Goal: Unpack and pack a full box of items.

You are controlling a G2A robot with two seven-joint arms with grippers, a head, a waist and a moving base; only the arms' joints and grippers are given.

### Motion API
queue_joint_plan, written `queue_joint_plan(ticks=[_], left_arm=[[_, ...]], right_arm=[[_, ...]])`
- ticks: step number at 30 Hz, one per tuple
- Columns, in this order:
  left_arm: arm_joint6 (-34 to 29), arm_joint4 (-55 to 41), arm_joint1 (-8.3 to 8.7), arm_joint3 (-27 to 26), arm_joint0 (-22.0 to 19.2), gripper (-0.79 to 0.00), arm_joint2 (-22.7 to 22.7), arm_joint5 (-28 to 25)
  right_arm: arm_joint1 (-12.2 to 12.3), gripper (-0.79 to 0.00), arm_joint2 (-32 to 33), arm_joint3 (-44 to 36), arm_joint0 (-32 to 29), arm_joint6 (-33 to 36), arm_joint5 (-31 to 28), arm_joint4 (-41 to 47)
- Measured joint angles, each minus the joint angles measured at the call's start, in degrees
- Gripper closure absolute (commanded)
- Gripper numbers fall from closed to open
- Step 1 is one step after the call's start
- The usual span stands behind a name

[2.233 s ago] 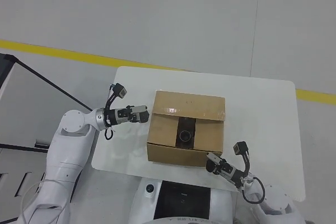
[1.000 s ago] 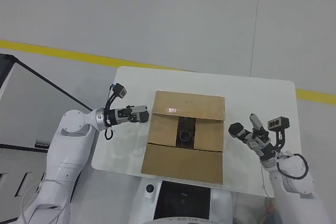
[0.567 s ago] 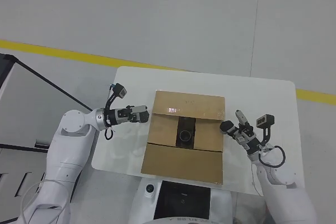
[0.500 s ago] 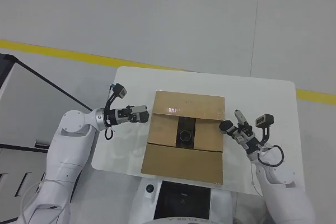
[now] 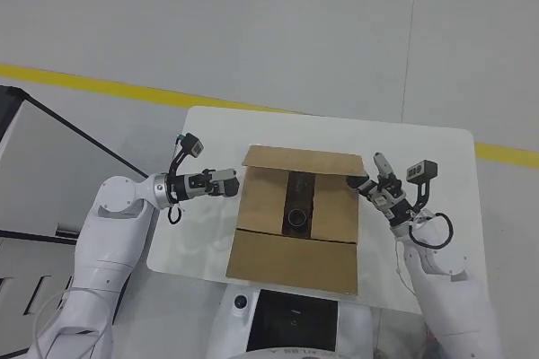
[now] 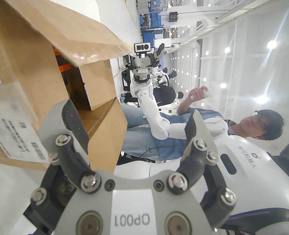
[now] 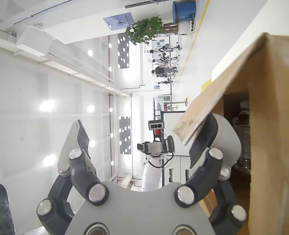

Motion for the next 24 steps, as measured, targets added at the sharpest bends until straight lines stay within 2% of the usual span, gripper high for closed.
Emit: queue_joint_plan(ticks=[10,24], left_arm=[[0.00,0.00,0.00,0.00,0.00,-0.785,0.00,0.00],[0.00,0.00,0.00,0.00,0.00,-0.785,0.00,0.00]], right_arm=[[-0.97,-0.785,-2.89,4.84,10.23,-3.17,2.55,1.12],[-3.88,-0.785,-11.01,28.70,28.69,-8.99,3.94,-1.32]])
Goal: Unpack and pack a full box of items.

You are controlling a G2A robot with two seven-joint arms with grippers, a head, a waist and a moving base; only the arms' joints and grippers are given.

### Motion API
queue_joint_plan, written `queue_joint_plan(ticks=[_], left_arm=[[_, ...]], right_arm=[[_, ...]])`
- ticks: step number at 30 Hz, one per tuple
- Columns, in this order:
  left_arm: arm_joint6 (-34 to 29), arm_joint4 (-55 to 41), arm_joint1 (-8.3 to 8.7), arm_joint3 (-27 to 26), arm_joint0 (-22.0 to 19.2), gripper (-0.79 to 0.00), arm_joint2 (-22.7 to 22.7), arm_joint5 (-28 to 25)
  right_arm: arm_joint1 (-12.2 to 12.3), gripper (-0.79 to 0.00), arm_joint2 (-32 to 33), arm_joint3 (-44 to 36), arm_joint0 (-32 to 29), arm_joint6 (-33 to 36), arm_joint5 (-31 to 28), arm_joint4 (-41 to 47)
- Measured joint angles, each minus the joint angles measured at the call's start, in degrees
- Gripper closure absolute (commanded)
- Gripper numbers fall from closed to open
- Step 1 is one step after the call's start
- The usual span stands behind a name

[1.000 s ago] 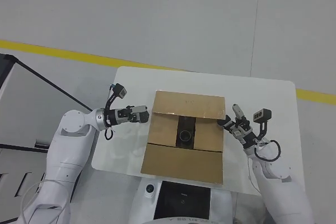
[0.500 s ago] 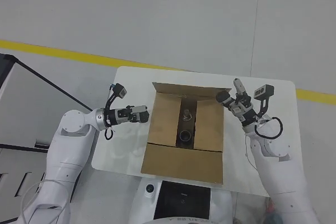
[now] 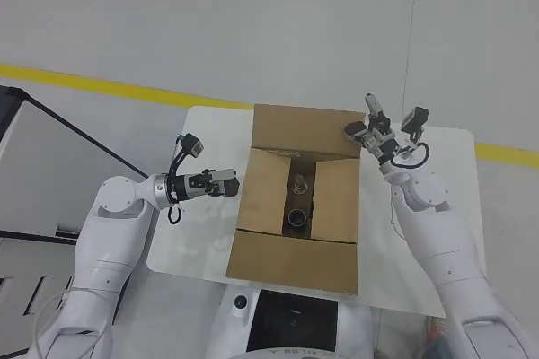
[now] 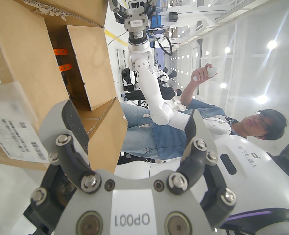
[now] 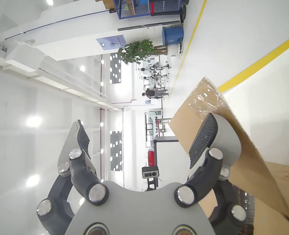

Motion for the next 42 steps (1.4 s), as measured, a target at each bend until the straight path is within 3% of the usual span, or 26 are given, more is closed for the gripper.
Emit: queue_joint_plan(ticks=[6,12,19,25,31,34,38,42], left_arm=[[0.00,0.00,0.00,0.00,0.00,-0.785,0.00,0.00],[0.00,0.00,0.00,0.00,0.00,-0.785,0.00,0.00],[0.00,0.00,0.00,0.00,0.00,-0.785,0.00,0.00],[0.00,0.00,0.00,0.00,0.00,-0.785,0.00,0.00],[0.00,0.00,0.00,0.00,0.00,-0.785,0.00,0.00],[0.00,0.00,0.00,0.00,0.00,-0.785,0.00,0.00],[0.13,-0.14,-0.03,-0.04,0.06,-0.785,0.09,0.13],[1.59,-4.95,-0.27,-1.07,0.20,-0.785,0.80,0.89]], right_arm=[[-2.10,-0.785,-4.38,13.22,6.15,-2.79,-0.55,-0.64],[-3.88,-0.785,-7.27,22.10,9.54,-1.02,-1.12,0.10],[-4.96,-0.785,-7.07,26.16,11.46,0.66,-3.77,2.66],[-4.46,-0.785,-4.10,23.81,11.37,3.42,-6.41,5.21],[-1.48,-0.785,3.99,11.80,4.86,10.15,-8.01,7.96],[0.76,-0.785,11.35,-1.18,-3.76,14.84,-5.37,10.89],[3.14,-0.785,22.63,-22.23,-19.45,21.31,2.37,15.90],[3.84,-0.785,30.92,-35.20,-32.57,23.48,4.35,19.78]])
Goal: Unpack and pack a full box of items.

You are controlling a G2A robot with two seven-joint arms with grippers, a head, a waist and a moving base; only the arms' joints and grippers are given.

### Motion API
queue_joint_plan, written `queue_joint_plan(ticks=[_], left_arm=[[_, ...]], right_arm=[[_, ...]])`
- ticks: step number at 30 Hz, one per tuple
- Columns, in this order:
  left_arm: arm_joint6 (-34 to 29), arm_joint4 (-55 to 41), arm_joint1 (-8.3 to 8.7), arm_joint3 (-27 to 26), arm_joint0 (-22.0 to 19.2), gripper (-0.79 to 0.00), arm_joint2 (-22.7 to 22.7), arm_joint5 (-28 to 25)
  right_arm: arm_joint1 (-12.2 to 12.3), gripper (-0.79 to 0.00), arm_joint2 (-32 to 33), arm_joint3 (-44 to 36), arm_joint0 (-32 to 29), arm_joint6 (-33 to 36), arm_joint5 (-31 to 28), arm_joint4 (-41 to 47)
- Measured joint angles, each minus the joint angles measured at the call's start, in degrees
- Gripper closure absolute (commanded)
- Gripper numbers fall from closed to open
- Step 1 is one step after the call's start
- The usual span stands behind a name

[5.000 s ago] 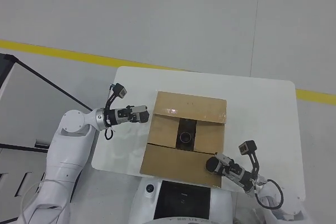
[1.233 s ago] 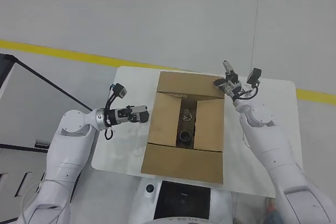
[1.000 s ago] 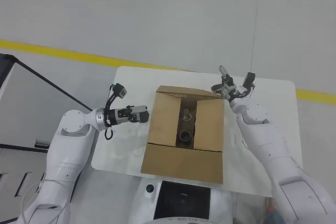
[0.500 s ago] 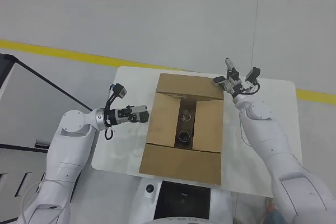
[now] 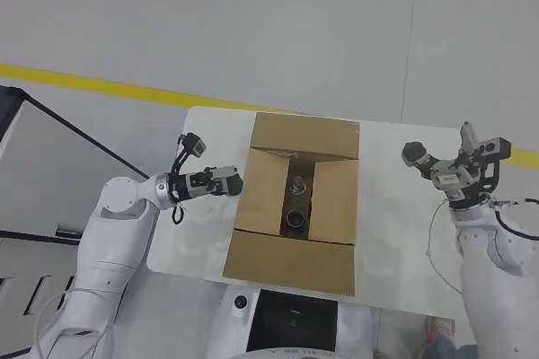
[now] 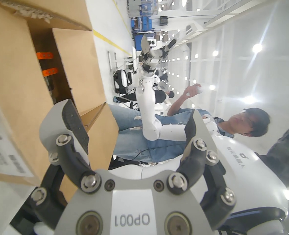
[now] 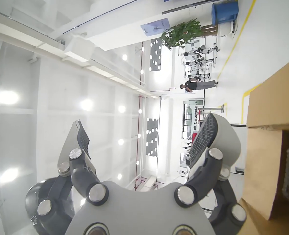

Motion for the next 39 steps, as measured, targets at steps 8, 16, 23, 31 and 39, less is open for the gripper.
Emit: queue_joint_plan(ticks=[8,16,23,31,39], left_arm=[[-0.82,7.81,0.21,-3.45,-0.54,-0.785,3.40,-4.36],[-0.71,7.32,0.16,-3.46,-0.50,-0.785,3.02,-4.35],[3.69,4.20,-1.95,-0.46,-6.16,-0.785,13.36,-6.28],[10.80,5.35,-5.72,11.45,-14.85,-0.785,27.35,-4.69],[8.82,2.37,-6.16,13.38,-15.40,-0.785,28.94,-2.63]], right_arm=[[-0.37,-0.785,2.46,-4.82,-12.58,-0.22,-1.24,3.69],[-0.37,-0.785,2.49,-4.80,-12.45,-0.22,-1.23,3.66],[-0.37,-0.785,2.49,-4.80,-12.45,-0.21,-1.23,3.67],[-0.37,-0.785,2.49,-4.80,-12.45,-0.21,-1.23,3.67],[-0.37,-0.785,2.49,-4.80,-12.45,-0.21,-1.23,3.67]])
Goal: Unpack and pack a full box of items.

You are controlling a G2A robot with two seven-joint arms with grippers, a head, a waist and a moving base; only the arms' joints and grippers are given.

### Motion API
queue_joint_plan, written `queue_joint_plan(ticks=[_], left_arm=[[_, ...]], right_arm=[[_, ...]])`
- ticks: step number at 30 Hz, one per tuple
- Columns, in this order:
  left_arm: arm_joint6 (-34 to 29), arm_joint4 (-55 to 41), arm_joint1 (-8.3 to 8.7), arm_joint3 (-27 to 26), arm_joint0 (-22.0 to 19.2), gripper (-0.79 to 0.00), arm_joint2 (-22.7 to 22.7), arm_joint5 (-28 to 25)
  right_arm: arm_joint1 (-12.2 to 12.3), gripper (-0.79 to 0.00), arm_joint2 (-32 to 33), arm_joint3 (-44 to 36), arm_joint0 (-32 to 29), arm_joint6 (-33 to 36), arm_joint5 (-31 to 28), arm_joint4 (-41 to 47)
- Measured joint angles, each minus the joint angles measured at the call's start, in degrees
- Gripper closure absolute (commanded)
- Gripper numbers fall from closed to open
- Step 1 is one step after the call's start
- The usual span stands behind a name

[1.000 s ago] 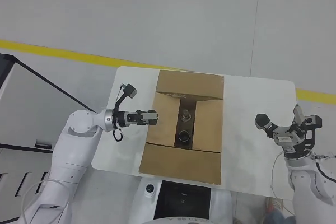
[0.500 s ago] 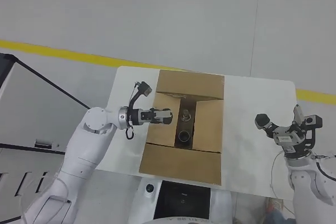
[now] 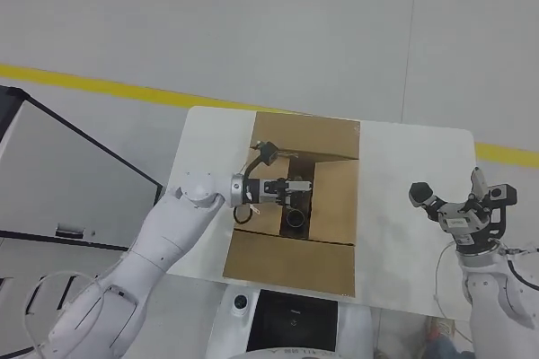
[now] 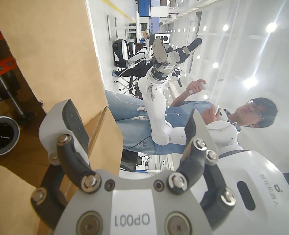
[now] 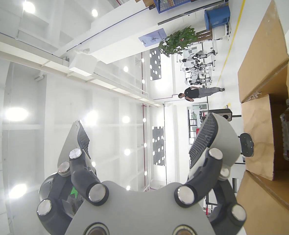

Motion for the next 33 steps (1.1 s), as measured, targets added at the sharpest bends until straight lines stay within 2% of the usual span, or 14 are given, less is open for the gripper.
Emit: queue_joint_plan(ticks=[3,6,10,14,20,27,33], left_arm=[[0.74,0.85,0.09,-0.52,0.12,-0.785,-0.05,-0.69],[4.32,5.09,0.09,-1.40,0.63,-0.785,0.42,-1.06],[8.16,10.01,-0.60,-2.05,-1.60,-0.785,2.64,-0.21],[13.15,15.12,-1.84,1.16,-3.76,-0.785,6.13,0.86],[17.54,17.68,-3.48,6.70,-4.76,-0.785,9.91,0.98],[19.08,18.09,-4.79,8.10,-5.05,-0.785,12.32,2.50],[16.61,13.64,-5.76,9.30,-5.44,-0.785,12.74,1.28]], right_arm=[[0.00,-0.785,0.00,0.00,0.00,0.00,0.00,0.00],[0.00,-0.785,0.00,0.00,0.00,0.00,0.00,0.00],[0.00,-0.785,0.00,0.00,0.00,0.00,0.00,0.00],[0.00,-0.785,0.00,0.00,0.00,0.00,0.00,0.00],[0.00,-0.785,0.00,0.00,0.00,0.00,0.00,0.00],[0.00,-0.785,0.00,0.00,0.00,0.00,0.00,0.00],[0.00,-0.785,0.00,0.00,0.00,0.00,0.00,0.00]])
